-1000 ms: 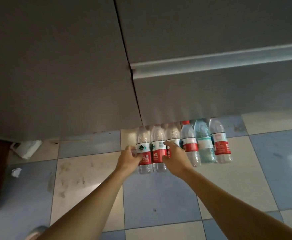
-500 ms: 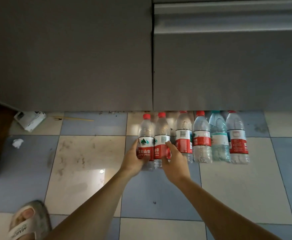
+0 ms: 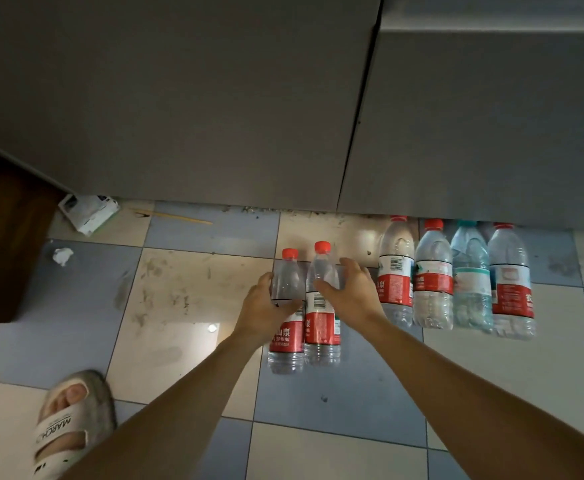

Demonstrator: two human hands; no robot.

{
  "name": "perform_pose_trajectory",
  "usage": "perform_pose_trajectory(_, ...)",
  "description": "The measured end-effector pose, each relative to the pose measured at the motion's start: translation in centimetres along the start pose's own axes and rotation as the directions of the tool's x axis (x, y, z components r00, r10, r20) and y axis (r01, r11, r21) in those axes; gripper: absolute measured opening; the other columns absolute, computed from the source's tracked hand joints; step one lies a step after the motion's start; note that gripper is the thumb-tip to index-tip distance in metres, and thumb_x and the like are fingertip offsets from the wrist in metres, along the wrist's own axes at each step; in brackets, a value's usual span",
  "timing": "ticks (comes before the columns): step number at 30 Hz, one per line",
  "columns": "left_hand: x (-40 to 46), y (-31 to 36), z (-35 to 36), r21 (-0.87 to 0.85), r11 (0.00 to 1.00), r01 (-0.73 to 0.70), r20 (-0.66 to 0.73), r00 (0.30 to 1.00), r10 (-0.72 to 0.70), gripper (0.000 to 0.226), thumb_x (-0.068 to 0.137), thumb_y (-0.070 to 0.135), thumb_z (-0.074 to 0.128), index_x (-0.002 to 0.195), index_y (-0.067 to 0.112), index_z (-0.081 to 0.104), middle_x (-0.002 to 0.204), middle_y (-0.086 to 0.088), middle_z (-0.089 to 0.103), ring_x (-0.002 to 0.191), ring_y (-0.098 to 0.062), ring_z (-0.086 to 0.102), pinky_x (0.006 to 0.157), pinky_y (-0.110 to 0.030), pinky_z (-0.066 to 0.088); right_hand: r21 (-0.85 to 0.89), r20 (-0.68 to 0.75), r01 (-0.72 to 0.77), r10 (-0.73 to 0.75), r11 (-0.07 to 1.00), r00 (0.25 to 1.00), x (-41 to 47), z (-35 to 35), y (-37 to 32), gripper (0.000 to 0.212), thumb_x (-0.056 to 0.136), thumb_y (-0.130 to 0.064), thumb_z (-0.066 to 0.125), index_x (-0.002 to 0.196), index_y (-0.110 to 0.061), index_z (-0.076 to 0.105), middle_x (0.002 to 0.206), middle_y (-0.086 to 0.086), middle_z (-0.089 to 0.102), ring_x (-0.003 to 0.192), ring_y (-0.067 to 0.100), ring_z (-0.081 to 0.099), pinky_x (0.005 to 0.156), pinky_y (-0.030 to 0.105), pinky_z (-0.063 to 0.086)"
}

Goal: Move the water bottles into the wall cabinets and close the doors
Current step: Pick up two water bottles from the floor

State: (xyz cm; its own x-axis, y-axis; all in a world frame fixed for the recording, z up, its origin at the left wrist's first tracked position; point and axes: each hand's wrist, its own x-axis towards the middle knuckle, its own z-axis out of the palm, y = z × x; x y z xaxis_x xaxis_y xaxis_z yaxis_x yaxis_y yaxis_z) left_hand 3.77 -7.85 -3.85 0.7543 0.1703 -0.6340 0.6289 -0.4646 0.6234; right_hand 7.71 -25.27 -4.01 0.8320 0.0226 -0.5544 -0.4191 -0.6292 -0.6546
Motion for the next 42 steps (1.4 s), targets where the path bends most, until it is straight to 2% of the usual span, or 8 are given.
perform_pose_trajectory(3,1.5,0.9,0.5,0.003,1.000,-0.013,-0.034,0.999,0.013,0.077,0.084,0.042,0.078,0.149,0.023,0.040,0.139,-0.007,0.059,0.118,-0.029,0.062,0.098,-0.048,0.055,0.083,0.083,-0.089,0.082,0.993,0.993,1.8,0.6,0.1,0.081,0.088,-0.041,0.071,0.155,-0.017,0.030,0.146,0.011,0.048,0.118,0.027,0.058,0.083,0.030,0.050)
perform_pose_trajectory(10,1.6,1.3,0.5,-0.066,0.998,-0.009,-0.030,1.000,0.007,0.077,0.084,0.032,0.081,0.149,0.024,0.040,0.138,-0.008,0.059,0.118,-0.029,0.062,0.098,-0.049,0.054,0.206,0.089,-0.138,0.122,0.969,0.989,2.2,1.0,0.1,0.065,0.081,-0.027,0.079,0.139,-0.016,0.050,0.121,0.004,0.063,0.102,0.022,0.063,0.078,0.033,0.056)
perform_pose_trajectory(16,-0.1,3.1,-1.6,-0.094,0.984,-0.153,-0.131,0.981,0.140,0.072,0.082,0.023,0.082,0.145,0.026,0.045,0.134,-0.002,0.054,0.121,-0.025,0.056,0.098,-0.049,0.054,0.196,-0.010,0.106,-0.106,0.975,0.994,0.3,-1.3,-1.1,0.078,0.075,-0.027,0.086,0.142,-0.025,0.046,0.123,-0.003,0.061,0.105,0.017,0.062,0.068,0.018,0.050)
perform_pose_trajectory(20,-1.4,3.9,-3.5,-0.097,0.948,-0.302,-0.202,0.939,0.278,0.068,0.076,0.022,0.086,0.135,0.027,0.051,0.124,0.003,0.047,0.116,-0.016,0.054,0.097,-0.033,0.053,0.096,-0.081,0.291,-0.284,0.952,0.955,-1.3,-2.5,-2.0,0.079,0.073,-0.032,0.087,0.137,-0.038,0.041,0.127,-0.012,0.045,0.108,0.012,0.053,0.091,0.030,0.051)
perform_pose_trajectory(24,-2.7,3.4,-3.9,-0.057,0.908,-0.414,-0.292,0.877,0.381,0.063,0.070,0.027,0.092,0.121,0.028,0.056,0.116,0.017,0.044,0.112,0.006,0.050,0.083,-0.002,0.044,0.019,-0.125,0.421,-0.416,0.907,0.901,-2.0,-2.7,-2.1,0.074,0.070,-0.035,0.087,0.123,-0.052,0.038,0.119,-0.022,0.036,0.102,0.004,0.050,0.078,0.007,0.037)
perform_pose_trajectory(31,-2.9,2.4,-3.4,-0.012,0.875,-0.484,-0.351,0.821,0.450,0.067,0.068,0.023,0.094,0.113,0.043,0.048,0.113,0.021,0.043,0.112,0.015,0.045,0.078,0.004,0.040,-0.080,-0.174,0.497,-0.503,0.864,0.847,-2.0,-1.9,-1.7,0.079,0.076,-0.033,0.087,0.125,-0.055,0.029,0.117,-0.029,0.028,0.106,-0.004,0.037,0.081,0.002,0.030)
perform_pose_trajectory(36,-2.7,0.7,-2.9,-0.029,0.857,-0.514,-0.385,0.797,0.465,0.068,0.066,0.025,0.095,0.117,0.030,0.051,0.110,0.043,0.041,0.110,0.009,0.050,0.083,-0.001,0.043,-0.146,-0.171,0.526,-0.545,0.838,0.821,-2.5,-1.1,-1.0,0.075,0.073,-0.037,0.089,0.127,-0.044,0.037,0.122,-0.023,0.032,0.105,-0.004,0.043,0.079,-0.002,0.034)
perform_pose_trajectory(42,-2.0,-0.6,-2.2,-0.068,0.916,-0.396,-0.321,0.878,0.355,0.079,0.065,0.036,0.095,0.128,0.023,0.049,0.125,0.003,0.054,0.113,-0.020,0.057,0.097,-0.039,0.055,0.064,-0.076,0.376,-0.371,0.924,0.925,-2.2,-0.8,-0.3,0.097,0.066,-0.042,0.093,0.140,-0.042,0.030,0.133,-0.018,0.039,0.112,-0.001,0.050,0.091,0.009,0.042)
